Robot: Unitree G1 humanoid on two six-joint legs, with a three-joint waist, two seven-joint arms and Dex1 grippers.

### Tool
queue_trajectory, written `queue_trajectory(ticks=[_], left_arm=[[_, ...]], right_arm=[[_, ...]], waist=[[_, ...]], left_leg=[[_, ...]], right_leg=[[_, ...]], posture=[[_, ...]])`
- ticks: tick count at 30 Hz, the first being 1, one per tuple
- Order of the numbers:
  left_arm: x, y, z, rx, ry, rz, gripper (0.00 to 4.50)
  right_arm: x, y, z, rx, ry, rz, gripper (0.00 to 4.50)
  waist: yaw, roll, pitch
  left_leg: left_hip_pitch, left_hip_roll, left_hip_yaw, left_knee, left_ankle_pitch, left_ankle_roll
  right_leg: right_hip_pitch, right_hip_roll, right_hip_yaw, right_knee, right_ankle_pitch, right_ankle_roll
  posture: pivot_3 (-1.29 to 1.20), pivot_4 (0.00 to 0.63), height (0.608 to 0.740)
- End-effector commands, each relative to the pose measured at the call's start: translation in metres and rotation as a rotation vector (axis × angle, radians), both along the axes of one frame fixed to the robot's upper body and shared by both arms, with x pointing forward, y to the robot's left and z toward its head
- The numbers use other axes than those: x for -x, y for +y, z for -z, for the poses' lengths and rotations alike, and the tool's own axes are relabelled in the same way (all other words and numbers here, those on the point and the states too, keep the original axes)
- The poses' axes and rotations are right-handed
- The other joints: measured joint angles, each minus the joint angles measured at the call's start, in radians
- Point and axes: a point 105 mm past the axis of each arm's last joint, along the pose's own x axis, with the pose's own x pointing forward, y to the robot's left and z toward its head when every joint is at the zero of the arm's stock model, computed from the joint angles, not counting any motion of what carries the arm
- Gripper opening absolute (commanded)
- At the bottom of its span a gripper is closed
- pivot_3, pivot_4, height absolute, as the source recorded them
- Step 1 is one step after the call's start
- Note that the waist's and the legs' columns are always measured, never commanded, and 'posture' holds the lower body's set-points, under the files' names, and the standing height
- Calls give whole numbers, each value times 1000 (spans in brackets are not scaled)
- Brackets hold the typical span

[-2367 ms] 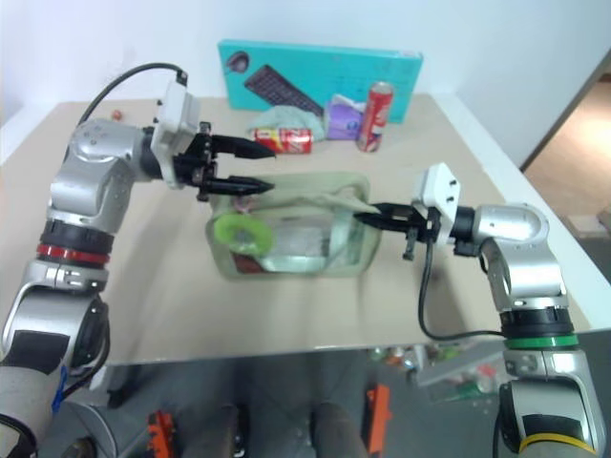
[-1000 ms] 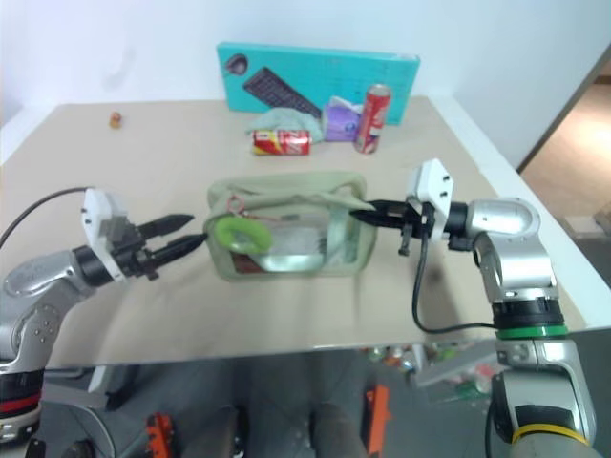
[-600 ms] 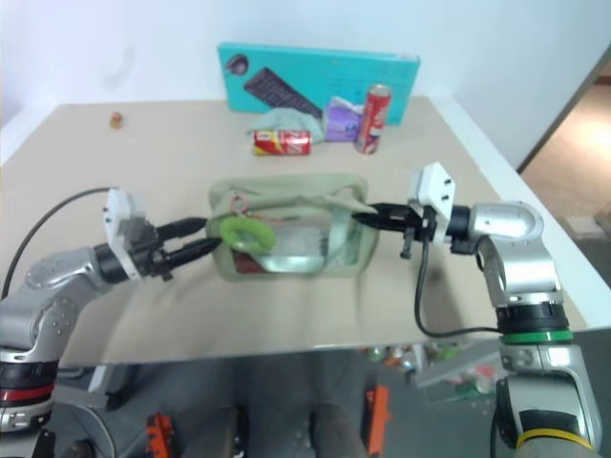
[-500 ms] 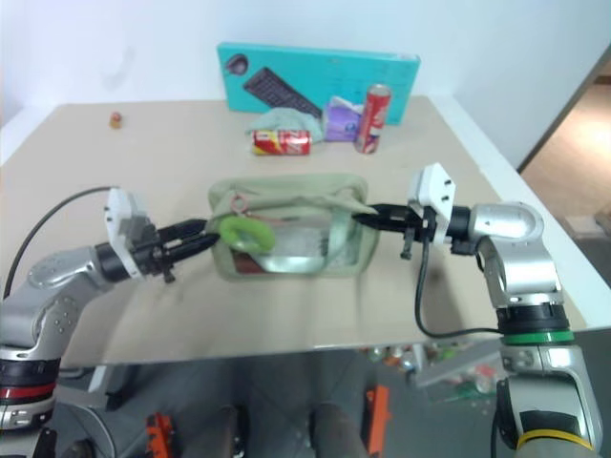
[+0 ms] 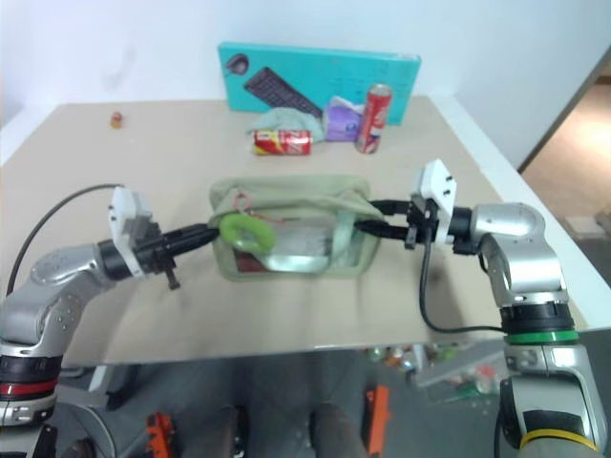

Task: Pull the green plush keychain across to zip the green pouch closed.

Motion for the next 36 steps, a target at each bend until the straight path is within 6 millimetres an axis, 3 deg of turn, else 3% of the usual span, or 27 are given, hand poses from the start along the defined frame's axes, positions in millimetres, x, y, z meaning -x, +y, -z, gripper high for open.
queue_trajectory(ticks=[1,5,8,12,17,21,25,31,36], left_arm=[[2,-4,-14,-8,-55,18,0],[3,-7,-15,-8,-53,25,0],[4,-10,-14,-10,-49,33,0],[4,-11,-12,-16,-38,42,0],[3,-12,-11,-24,-35,45,0],[3,-13,-11,-20,-38,40,0],[1,-15,-16,-15,-64,14,0],[-2,-21,-30,4,-107,2,0],[0,-23,-29,3,-105,8,0]], right_arm=[[-1,-5,-31,-47,-100,27,3041],[-4,-12,-65,-164,-175,91,4360],[5,-1,-96,-261,-239,80,4441],[34,43,-115,-289,-286,7,4441],[54,73,-89,-309,-161,-31,4441],[76,99,-56,-333,-21,-62,4441],[76,101,-31,-322,39,13,4441],[71,102,-16,-332,94,72,4441],[67,107,-10,-346,121,94,4441]], waist=[[0,0,0],[0,0,0],[0,0,0],[-1,0,0],[4,-1,-1],[2,-1,-1],[2,-1,-1],[2,-1,-1],[2,-1,-1]], left_leg=[[0,0,0,0,0,0],[-1,-1,0,0,0,0],[-1,-1,0,0,0,0],[-1,0,-1,-2,0,0],[-1,0,-2,-2,-1,-1],[-3,-1,-1,0,-1,-1],[-3,-1,-2,-1,-1,-1],[-3,-1,-2,0,-1,-1],[-4,-1,-2,-1,-2,-1]], right_leg=[[0,0,0,0,0,0],[0,-1,0,0,0,0],[-1,0,0,0,0,0],[-2,0,0,0,-1,-1],[-1,0,-2,-1,-3,-1],[-1,-3,-1,-1,-3,1],[-2,-2,-2,-1,-3,1],[-1,-2,-2,-1,-2,1],[-2,-2,-2,-1,-3,1]], posture=[[0,150,740],[0,150,740],[0,150,740],[0,150,740],[0,150,740],[0,150,740],[0,150,740],[0,150,740],[0,150,740]])
